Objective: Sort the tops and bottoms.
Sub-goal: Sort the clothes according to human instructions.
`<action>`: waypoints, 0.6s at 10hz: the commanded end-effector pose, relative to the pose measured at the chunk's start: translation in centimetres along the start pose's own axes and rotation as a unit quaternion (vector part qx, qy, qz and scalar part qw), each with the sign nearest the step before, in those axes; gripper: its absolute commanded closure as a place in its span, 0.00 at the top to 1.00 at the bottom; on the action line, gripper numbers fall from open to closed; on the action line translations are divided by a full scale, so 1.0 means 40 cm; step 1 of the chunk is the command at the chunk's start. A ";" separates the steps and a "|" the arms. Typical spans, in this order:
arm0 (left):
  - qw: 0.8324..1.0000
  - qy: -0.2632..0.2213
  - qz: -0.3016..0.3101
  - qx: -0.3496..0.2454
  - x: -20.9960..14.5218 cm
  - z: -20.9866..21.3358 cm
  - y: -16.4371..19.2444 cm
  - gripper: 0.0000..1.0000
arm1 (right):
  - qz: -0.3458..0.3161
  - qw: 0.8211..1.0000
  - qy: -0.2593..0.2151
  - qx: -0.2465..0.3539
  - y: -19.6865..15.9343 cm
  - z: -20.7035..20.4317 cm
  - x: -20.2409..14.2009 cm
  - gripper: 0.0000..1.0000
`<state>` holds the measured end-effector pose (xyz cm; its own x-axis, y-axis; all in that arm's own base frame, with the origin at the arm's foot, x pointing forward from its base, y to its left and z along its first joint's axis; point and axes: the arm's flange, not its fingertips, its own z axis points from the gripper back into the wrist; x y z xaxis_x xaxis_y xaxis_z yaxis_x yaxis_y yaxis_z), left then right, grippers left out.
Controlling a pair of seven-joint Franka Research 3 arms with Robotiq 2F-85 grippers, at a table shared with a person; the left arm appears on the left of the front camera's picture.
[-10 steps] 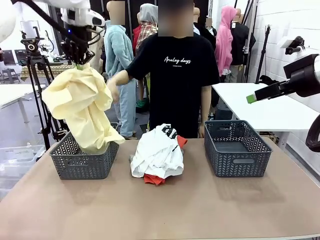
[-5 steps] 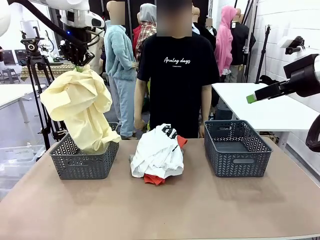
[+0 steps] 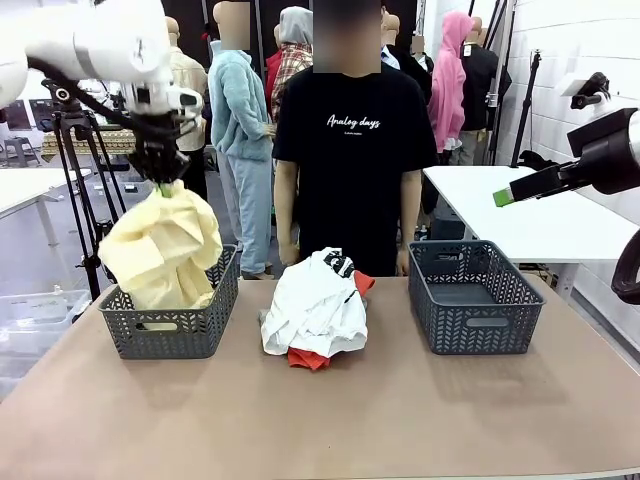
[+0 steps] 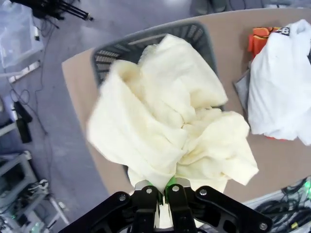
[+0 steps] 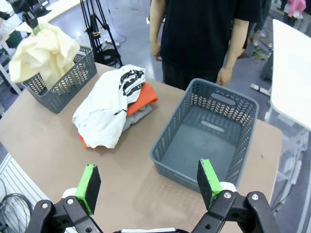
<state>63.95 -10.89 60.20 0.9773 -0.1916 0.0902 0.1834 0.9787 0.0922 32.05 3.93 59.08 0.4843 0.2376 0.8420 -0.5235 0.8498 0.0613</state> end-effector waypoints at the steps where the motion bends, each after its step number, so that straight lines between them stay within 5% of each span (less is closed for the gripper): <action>1: 0.999 -0.026 0.033 0.006 -0.076 -0.121 0.001 0.00 | -0.003 1.000 0.003 0.005 0.000 -0.003 -0.002 1.00; 6: 0.999 -0.001 0.041 -0.009 -0.062 -0.258 -0.027 0.00 | -0.003 1.000 0.003 0.005 0.000 -0.003 -0.002 1.00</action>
<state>63.49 -10.22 49.74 0.9876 -0.1341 0.0814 0.1278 0.9887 0.0790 32.05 3.93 59.08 0.4844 0.2376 0.8420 -0.5234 0.8499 0.0613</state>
